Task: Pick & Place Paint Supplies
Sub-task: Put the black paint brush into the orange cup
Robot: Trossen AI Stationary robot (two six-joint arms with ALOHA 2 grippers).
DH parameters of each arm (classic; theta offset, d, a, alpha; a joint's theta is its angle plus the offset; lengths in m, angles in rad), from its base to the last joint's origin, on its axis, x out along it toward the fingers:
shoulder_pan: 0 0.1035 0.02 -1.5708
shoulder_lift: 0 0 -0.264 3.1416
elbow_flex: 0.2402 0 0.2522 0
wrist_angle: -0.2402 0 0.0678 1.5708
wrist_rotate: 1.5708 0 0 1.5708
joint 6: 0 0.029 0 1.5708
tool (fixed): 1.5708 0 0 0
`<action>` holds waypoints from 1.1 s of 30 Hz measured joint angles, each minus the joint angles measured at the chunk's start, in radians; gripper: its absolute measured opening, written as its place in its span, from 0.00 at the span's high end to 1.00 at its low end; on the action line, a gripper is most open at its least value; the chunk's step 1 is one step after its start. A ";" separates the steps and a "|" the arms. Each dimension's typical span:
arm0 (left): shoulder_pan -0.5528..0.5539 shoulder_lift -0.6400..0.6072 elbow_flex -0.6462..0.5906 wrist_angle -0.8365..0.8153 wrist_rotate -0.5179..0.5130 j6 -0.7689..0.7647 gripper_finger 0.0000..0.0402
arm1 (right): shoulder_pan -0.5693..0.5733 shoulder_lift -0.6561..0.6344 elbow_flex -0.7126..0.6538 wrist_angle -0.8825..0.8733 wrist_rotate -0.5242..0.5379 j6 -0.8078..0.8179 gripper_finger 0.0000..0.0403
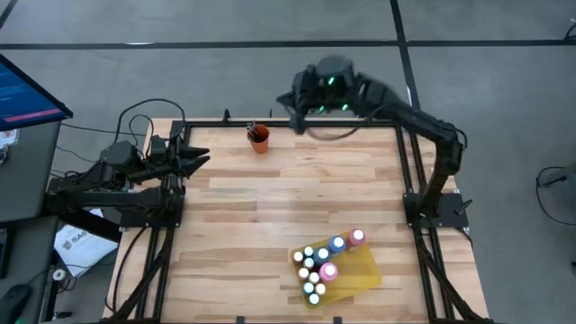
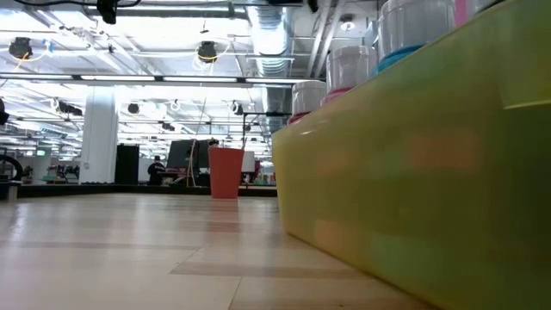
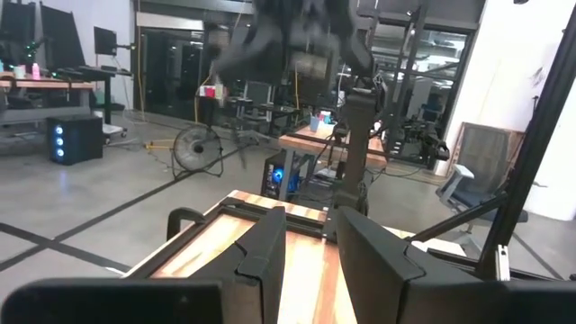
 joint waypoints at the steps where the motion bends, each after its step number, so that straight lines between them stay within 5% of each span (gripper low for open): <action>1: 0.000 0.000 0.000 0.000 0.000 0.002 0.77 | 0.002 -0.020 -0.094 0.086 0.000 0.014 1.00; 8: 0.000 0.000 0.000 0.001 0.000 0.007 0.77 | -0.033 -0.139 -0.731 1.049 -0.009 0.178 1.00; 14: 0.000 0.000 0.000 0.002 -0.018 0.008 0.77 | -0.028 0.101 -0.782 1.540 0.025 0.269 1.00; 21: 0.000 0.002 0.000 0.001 -0.021 0.026 0.77 | -0.015 0.340 -0.648 1.604 0.084 0.264 1.00; 33: 0.000 0.011 0.000 0.002 -0.062 0.086 0.77 | -0.074 0.420 -0.635 1.622 0.116 0.269 1.00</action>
